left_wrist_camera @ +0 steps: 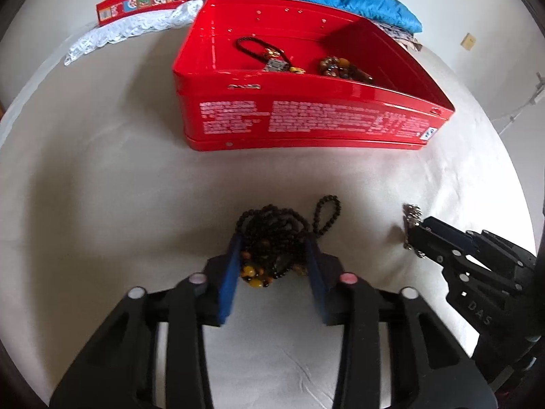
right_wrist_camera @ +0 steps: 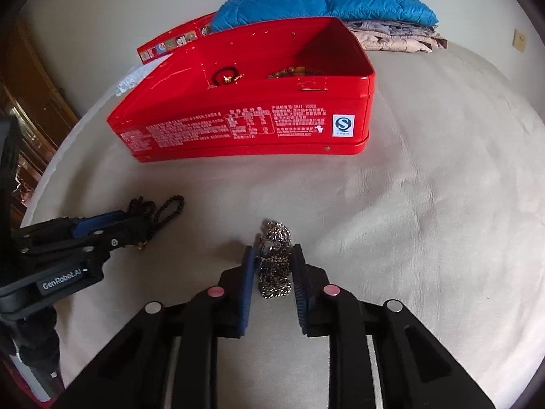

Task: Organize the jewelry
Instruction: 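Lift the necklace with the left tool while the right tool lifts the chain, then carry the necklace and chain into the red tin box and open both tools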

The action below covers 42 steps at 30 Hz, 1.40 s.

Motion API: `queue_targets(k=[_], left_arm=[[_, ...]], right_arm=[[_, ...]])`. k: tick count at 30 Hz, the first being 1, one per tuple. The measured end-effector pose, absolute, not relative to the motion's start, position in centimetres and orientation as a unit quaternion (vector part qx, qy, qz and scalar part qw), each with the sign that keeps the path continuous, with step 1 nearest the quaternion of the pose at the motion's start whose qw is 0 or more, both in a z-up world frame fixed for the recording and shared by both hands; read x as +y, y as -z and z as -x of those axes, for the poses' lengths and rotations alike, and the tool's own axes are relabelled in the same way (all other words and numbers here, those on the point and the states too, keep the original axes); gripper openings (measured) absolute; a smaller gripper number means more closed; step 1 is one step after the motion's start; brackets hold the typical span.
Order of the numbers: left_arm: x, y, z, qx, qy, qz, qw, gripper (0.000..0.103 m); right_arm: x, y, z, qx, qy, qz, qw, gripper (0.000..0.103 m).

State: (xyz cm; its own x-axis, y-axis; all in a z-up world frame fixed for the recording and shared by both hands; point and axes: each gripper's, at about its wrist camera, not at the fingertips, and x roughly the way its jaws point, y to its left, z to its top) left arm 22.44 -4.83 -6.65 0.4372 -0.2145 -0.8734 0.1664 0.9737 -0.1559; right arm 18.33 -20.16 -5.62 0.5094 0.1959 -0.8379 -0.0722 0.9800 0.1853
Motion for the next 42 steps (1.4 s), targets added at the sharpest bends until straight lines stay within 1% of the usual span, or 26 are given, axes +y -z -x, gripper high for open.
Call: queue_targets(k=[2, 3, 6, 9, 17, 23, 32, 42], left_arm=[[-5.0, 6.6, -22.3, 0.519, 0.121, 0.024, 0.846, 0.020], [-5.0, 6.6, -22.2, 0.517, 0.124, 0.024, 0.846, 0.014], [-4.8, 6.4, -22.0, 0.515, 0.139, 0.038, 0.845, 0.011], [-4.4, 5.9, -21.7, 0.506, 0.148, 0.051, 0.848, 0.010], [-3.4, 2.8, -19.8, 0.453, 0.168, 0.069, 0.873, 0.010], [-3.4, 1.6, -19.1, 0.437, 0.175, 0.072, 0.879, 0.010], [-3.6, 0.1, -18.1, 0.423, 0.179, 0.066, 0.886, 0.010], [-3.2, -3.9, -16.8, 0.392, 0.177, 0.053, 0.901, 0.010]], right_arm=[[-20.5, 5.6, -18.3, 0.490, -0.082, -0.076, 0.864, 0.017], [-20.9, 5.4, -18.3, 0.489, -0.089, -0.093, 0.863, 0.014], [-22.2, 5.1, -18.3, 0.486, -0.113, -0.135, 0.856, 0.011], [-22.7, 4.4, -18.0, 0.471, -0.119, -0.146, 0.862, 0.011], [-24.2, 2.5, -17.3, 0.439, -0.161, -0.190, 0.863, 0.011], [-24.4, 0.6, -16.1, 0.409, -0.174, -0.192, 0.875, 0.011], [-24.3, -2.1, -14.8, 0.389, -0.183, -0.189, 0.883, 0.011], [-24.0, -6.0, -14.4, 0.374, -0.184, -0.170, 0.893, 0.011]])
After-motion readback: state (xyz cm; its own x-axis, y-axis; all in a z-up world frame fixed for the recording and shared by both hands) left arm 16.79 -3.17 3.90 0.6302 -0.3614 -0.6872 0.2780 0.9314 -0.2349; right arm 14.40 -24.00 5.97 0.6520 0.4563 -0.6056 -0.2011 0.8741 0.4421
